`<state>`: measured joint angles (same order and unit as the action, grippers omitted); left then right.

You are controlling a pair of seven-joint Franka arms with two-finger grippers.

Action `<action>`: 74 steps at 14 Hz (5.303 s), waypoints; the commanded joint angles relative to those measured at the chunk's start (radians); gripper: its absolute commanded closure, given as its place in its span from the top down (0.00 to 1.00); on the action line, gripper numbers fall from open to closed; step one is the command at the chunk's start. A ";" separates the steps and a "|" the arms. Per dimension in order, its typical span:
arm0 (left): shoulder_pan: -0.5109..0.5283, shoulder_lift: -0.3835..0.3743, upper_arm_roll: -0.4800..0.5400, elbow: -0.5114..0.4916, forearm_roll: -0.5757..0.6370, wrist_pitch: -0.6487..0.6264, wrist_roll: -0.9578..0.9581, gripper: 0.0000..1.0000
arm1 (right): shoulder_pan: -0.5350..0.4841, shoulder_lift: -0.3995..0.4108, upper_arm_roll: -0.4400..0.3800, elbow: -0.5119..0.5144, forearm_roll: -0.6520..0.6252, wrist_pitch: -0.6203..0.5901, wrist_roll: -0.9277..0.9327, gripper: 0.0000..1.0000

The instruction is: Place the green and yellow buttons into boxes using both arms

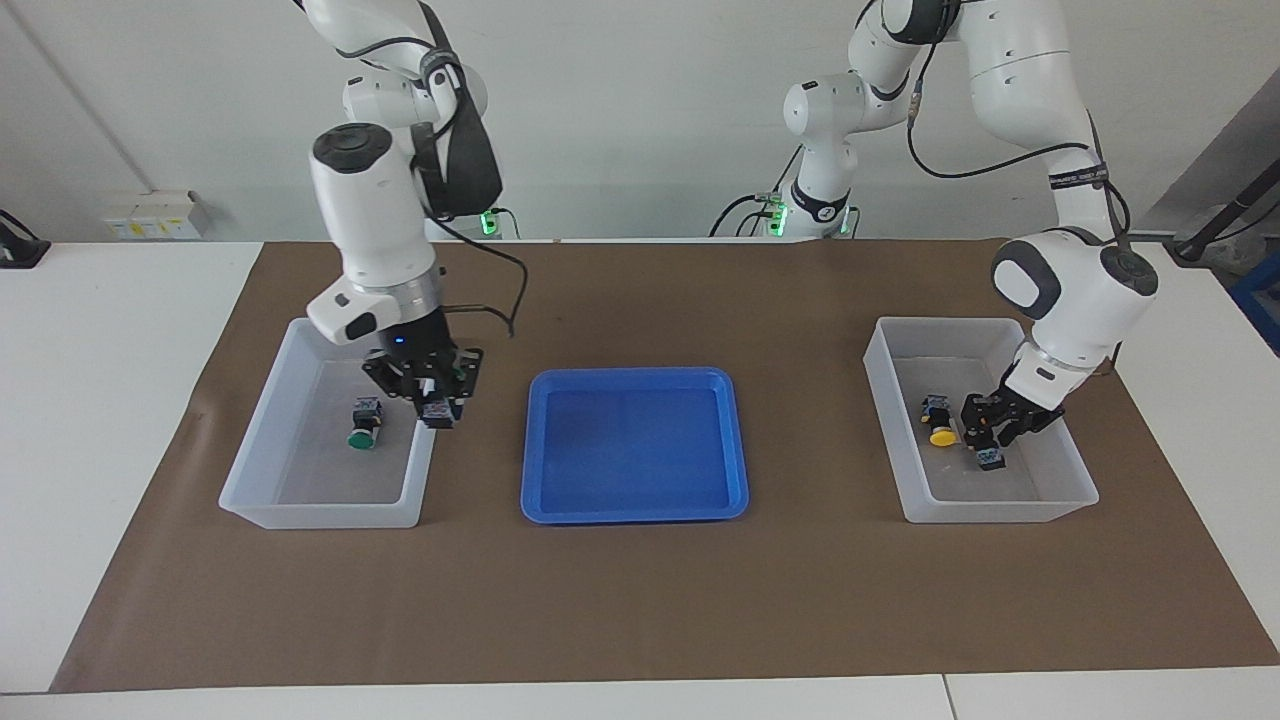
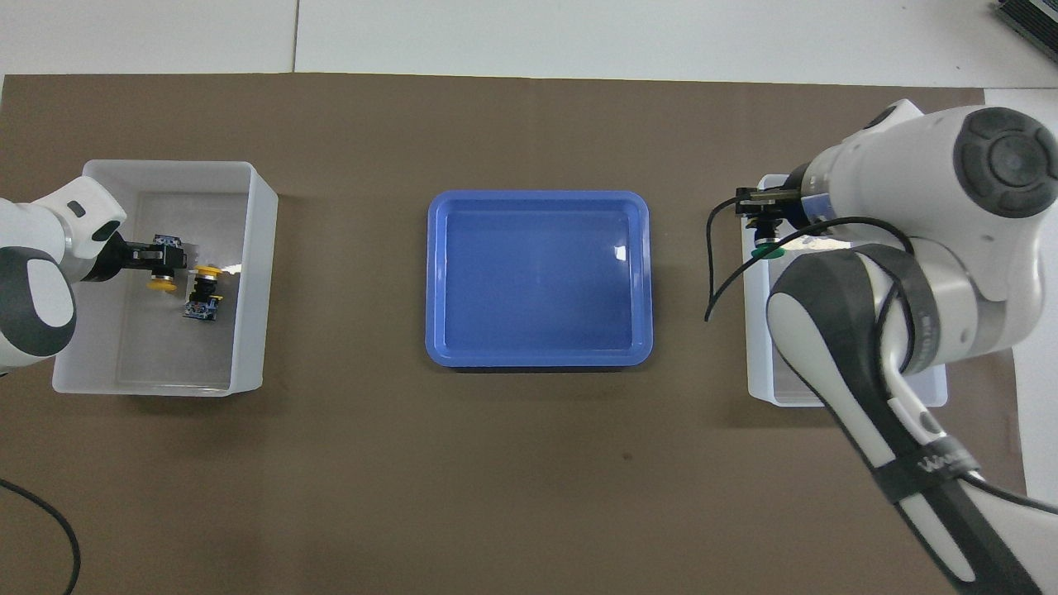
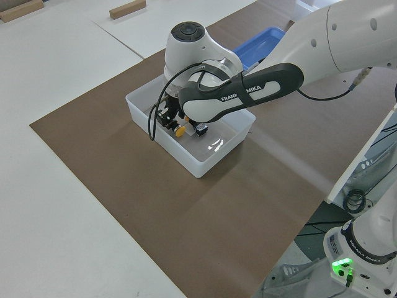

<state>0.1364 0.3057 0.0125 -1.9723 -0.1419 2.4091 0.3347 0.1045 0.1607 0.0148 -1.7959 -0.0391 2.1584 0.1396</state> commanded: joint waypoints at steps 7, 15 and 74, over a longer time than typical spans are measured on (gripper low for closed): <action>-0.038 0.016 0.006 0.378 0.108 -0.463 -0.048 0.67 | -0.233 0.003 0.016 -0.321 0.027 0.297 -0.385 0.00; -0.215 -0.049 0.003 0.610 0.222 -0.867 -0.218 0.67 | -0.230 0.045 0.016 -0.320 0.028 0.319 -0.328 1.00; -0.149 -0.303 -0.009 0.371 0.117 -0.832 -0.267 1.00 | -0.112 -0.244 -0.065 0.165 0.028 -0.635 -0.044 1.00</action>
<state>-0.0173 0.0135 0.0046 -1.5912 -0.0246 1.5695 0.0585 -0.0020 -0.0602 -0.0574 -1.6073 -0.0094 1.5288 0.1118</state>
